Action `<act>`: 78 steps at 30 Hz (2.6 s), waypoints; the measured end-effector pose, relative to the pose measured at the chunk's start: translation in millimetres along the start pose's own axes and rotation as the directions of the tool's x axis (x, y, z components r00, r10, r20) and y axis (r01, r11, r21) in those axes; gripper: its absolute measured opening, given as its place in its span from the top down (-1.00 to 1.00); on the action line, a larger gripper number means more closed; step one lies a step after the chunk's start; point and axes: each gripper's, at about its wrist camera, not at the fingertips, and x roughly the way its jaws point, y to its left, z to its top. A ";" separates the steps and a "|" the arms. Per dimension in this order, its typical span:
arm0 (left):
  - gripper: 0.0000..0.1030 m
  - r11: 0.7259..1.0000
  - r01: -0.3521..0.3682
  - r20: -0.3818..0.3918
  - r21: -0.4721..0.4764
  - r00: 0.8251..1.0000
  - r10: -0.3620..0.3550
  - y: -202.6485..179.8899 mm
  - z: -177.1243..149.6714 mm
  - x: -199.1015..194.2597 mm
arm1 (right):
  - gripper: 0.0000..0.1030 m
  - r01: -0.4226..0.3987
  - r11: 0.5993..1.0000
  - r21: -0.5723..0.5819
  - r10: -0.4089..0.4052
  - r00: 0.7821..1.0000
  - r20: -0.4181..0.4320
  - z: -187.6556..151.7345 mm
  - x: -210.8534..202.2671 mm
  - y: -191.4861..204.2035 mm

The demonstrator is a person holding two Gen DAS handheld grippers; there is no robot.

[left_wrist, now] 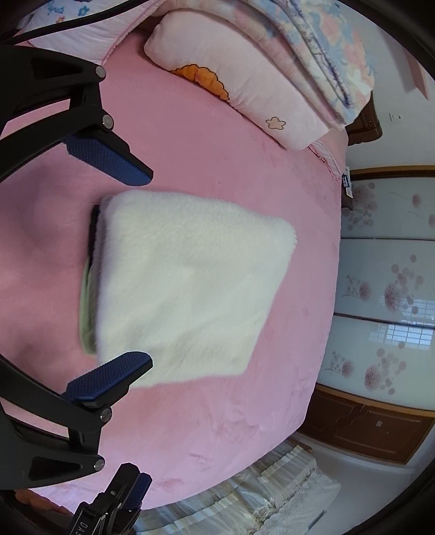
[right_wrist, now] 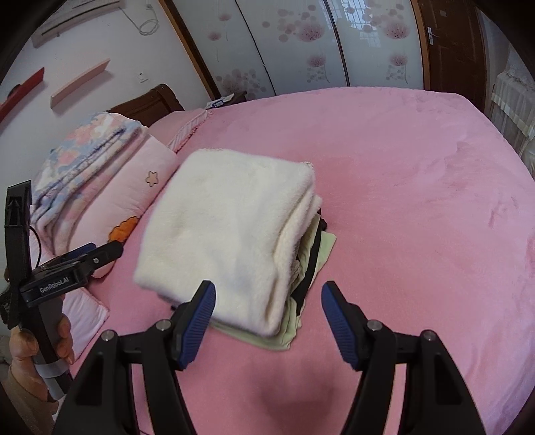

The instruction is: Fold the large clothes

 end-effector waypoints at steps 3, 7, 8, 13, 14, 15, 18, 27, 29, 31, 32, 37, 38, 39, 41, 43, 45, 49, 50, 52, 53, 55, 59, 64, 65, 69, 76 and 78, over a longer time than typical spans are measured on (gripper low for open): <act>-0.92 1.000 -0.002 0.005 0.014 1.000 0.002 -14.6 -12.7 -33.9 | -0.28 0.014 1.000 -0.019 -0.014 1.000 0.010 -8.0 -36.4 10.2; -0.92 1.000 0.019 0.003 0.013 1.000 -0.019 -28.4 -31.3 -75.9 | -0.28 0.004 0.999 -0.032 -0.003 1.000 0.014 -22.7 -83.2 21.6; -0.92 1.000 0.026 0.006 0.011 1.000 -0.026 -32.5 -35.6 -86.9 | -0.28 0.005 0.999 -0.036 -0.004 1.000 0.014 -26.8 -93.6 23.8; -0.92 0.999 0.052 0.026 0.016 0.998 -0.052 -51.8 -60.7 -149.1 | -0.28 0.006 0.998 -0.068 -0.003 0.999 0.045 -51.0 -156.9 36.9; -0.92 0.998 0.058 0.030 0.013 0.998 -0.059 -53.2 -64.6 -159.6 | -0.28 0.005 0.997 -0.072 -0.002 0.999 0.053 -55.1 -168.6 39.1; -0.92 0.998 0.064 0.034 0.009 0.997 -0.064 -55.7 -70.0 -170.4 | -0.28 0.007 0.997 -0.077 -0.002 0.998 0.062 -59.3 -180.0 41.7; -0.92 0.997 0.074 0.042 -0.013 0.996 -0.074 -60.9 -89.1 -203.1 | -0.28 0.014 0.996 -0.094 -0.006 0.996 0.086 -76.3 -214.6 48.1; -0.92 0.997 0.077 0.109 0.030 0.991 -0.080 -92.7 -178.9 -284.3 | -0.28 0.021 0.990 -0.137 -0.009 0.996 0.086 -151.5 -267.8 53.4; -0.92 0.996 0.071 0.135 0.046 0.988 -0.077 -102.4 -202.4 -301.5 | -0.28 0.020 0.990 -0.136 -0.008 0.996 0.092 -173.7 -277.7 50.1; -0.93 0.996 0.060 0.160 0.060 0.985 -0.069 -111.9 -223.7 -316.0 | -0.28 0.015 0.991 -0.130 -0.001 0.994 0.106 -196.8 -289.9 44.9; -0.96 0.996 0.058 0.168 0.066 0.983 -0.068 -117.4 -235.2 -321.9 | -0.28 0.019 0.992 -0.122 -0.004 0.993 0.118 -206.7 -294.8 42.2; -0.99 0.995 0.051 0.211 0.091 0.975 -0.069 -145.9 -289.3 -340.7 | -0.29 0.061 0.996 -0.066 -0.047 0.979 0.197 -260.4 -319.2 28.1; -0.99 0.995 0.045 0.217 0.094 0.974 -0.064 -152.2 -299.5 -342.4 | -0.29 0.069 0.996 -0.058 -0.055 0.976 0.211 -268.9 -322.0 25.7; -0.99 0.995 0.042 0.227 0.089 0.972 -0.061 -156.7 -308.8 -343.5 | -0.29 0.077 0.996 -0.050 -0.064 0.973 0.221 -276.8 -323.6 23.9; -0.99 0.997 0.037 0.244 0.074 0.968 -0.054 -163.7 -326.5 -344.3 | -0.30 0.106 0.994 -0.040 -0.094 0.966 0.241 -295.6 -325.8 22.1; -0.99 0.998 0.025 0.236 0.061 0.971 -0.039 -171.1 -343.1 -343.2 | -0.30 0.145 0.989 -0.040 -0.130 0.958 0.257 -312.0 -326.5 20.8; -0.99 0.998 0.013 0.229 0.055 0.973 -0.025 -177.1 -355.2 -339.9 | -0.30 0.180 0.983 -0.043 -0.162 0.948 0.274 -324.8 -326.1 19.6; -0.99 0.998 -0.012 0.220 0.062 0.975 -0.002 -189.1 -369.9 -330.1 | -0.31 0.193 0.981 -0.019 -0.181 0.947 0.266 -342.0 -318.1 13.5; -0.99 0.997 -0.022 0.223 0.068 0.975 0.006 -192.7 -373.5 -328.3 | -0.31 0.196 0.981 -0.014 -0.185 0.947 0.261 -344.2 -315.8 12.7; -0.99 0.996 -0.025 0.218 0.081 0.976 0.007 -197.9 -376.0 -323.9 | -0.31 0.203 0.979 -0.013 -0.193 0.947 0.255 -348.5 -311.4 11.2; -0.99 0.996 -0.026 0.211 0.084 0.977 0.007 -200.5 -378.4 -321.8 | -0.31 0.209 0.978 -0.012 -0.199 0.947 0.254 -350.5 -310.1 10.7; -0.99 0.996 -0.024 0.199 0.090 0.980 0.006 -203.9 -380.8 -317.3 | -0.31 0.220 0.975 -0.014 -0.209 0.944 0.254 -353.1 -308.2 10.2; -0.99 0.996 -0.012 0.170 0.088 0.985 -0.003 -206.0 -385.7 -309.1 | -0.31 0.224 0.975 -0.005 -0.215 0.942 0.259 -355.8 -306.9 8.6; -0.99 0.997 -0.004 0.145 0.083 0.989 -0.008 -207.5 -389.8 -302.5 | -0.31 0.224 0.974 -0.006 -0.216 0.944 0.249 -357.7 -303.9 6.1; -0.99 0.997 -0.006 0.146 0.083 0.989 -0.006 -207.0 -390.3 -301.7 | -0.31 0.227 0.974 -0.006 -0.219 0.943 0.249 -358.1 -303.2 6.3; -0.99 0.997 0.001 0.135 0.077 0.991 -0.011 -207.0 -390.8 -297.9 | -0.31 0.229 0.973 -0.004 -0.221 0.943 0.250 -358.4 -302.6 6.3; -0.99 0.997 -0.006 0.129 0.071 0.992 -0.003 -207.1 -391.9 -295.7 | -0.31 0.235 0.972 -0.004 -0.226 0.941 0.250 -360.7 -301.0 5.6; -0.99 0.998 -0.004 0.129 0.068 0.992 -0.005 -206.3 -392.2 -295.3 | -0.31 0.235 0.972 -0.003 -0.227 0.941 0.249 -360.8 -300.2 5.3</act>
